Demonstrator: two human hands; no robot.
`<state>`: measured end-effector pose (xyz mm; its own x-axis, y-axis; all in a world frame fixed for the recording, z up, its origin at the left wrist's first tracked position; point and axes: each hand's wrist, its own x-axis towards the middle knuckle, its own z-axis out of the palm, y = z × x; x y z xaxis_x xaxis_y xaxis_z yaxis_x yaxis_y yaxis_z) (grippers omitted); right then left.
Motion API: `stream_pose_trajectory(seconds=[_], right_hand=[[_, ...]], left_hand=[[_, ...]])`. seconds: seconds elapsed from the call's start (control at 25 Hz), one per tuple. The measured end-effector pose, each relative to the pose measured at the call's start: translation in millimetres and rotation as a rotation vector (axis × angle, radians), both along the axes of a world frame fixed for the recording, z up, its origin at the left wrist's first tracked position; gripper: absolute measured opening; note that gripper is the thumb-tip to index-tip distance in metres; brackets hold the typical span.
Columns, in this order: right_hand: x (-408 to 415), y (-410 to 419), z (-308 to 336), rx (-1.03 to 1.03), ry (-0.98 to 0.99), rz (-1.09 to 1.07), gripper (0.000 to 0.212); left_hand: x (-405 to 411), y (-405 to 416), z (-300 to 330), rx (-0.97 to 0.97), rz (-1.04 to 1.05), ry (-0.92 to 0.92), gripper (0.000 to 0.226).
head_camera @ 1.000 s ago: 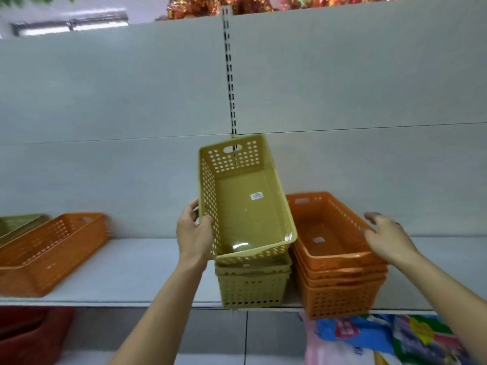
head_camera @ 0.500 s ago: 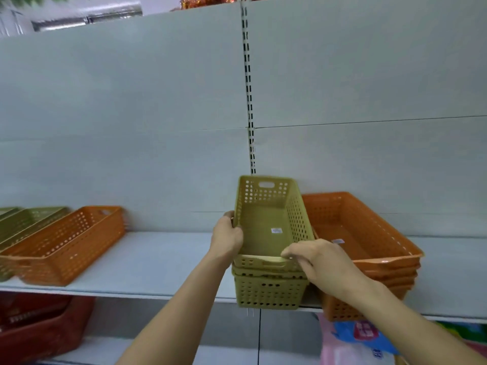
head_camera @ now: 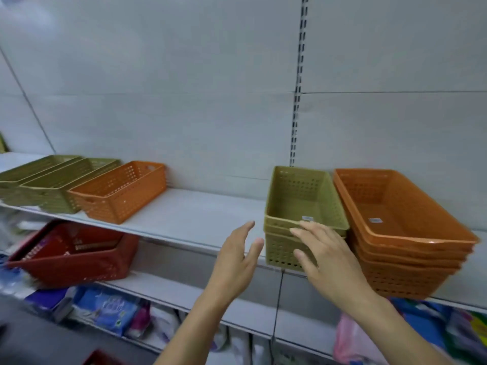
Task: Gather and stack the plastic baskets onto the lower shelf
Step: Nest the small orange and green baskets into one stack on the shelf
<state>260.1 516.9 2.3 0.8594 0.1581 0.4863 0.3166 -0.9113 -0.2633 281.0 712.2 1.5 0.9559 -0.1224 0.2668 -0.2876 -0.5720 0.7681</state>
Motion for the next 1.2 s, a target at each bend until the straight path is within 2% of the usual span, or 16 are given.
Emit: stream_pose_trajectory(seconds=[0.12,0.36,0.56,0.72,0.92,1.08,1.2], right_hand=[[-8.9,53.2,-10.9,0.131,-0.039,0.057,0.040],[25.2,205.4,-29.6,0.259,0.060,0.136,0.036],[83.5,367.0,-24.7,0.405,0.184,0.195,0.031],[138.9,446.1,-9.4,0.487,0.283,0.124,0.029],[227.9,493.6,9.3,0.533,0.381,-0.027,0.043],[288.6,511.5,12.5,0.503,0.545,-0.167,0.055],[325.9,514.7,1.1,0.427,0.627,-0.232,0.057]], left_hand=[[-15.0,53.7,-25.0,0.019,0.083,-0.050,0.044],[4.3,218.8,-39.8,0.027,0.186,-0.079,0.037],[44.5,406.1,-23.2,0.061,0.261,-0.028,0.035],[93.9,507.6,1.2,0.134,0.285,-0.017,0.038],[184.6,574.8,7.1,0.243,0.272,0.010,0.053],[257.7,594.3,-6.1,0.523,0.285,0.082,0.059],[297.4,595.8,-9.1,0.728,0.313,0.132,0.049]])
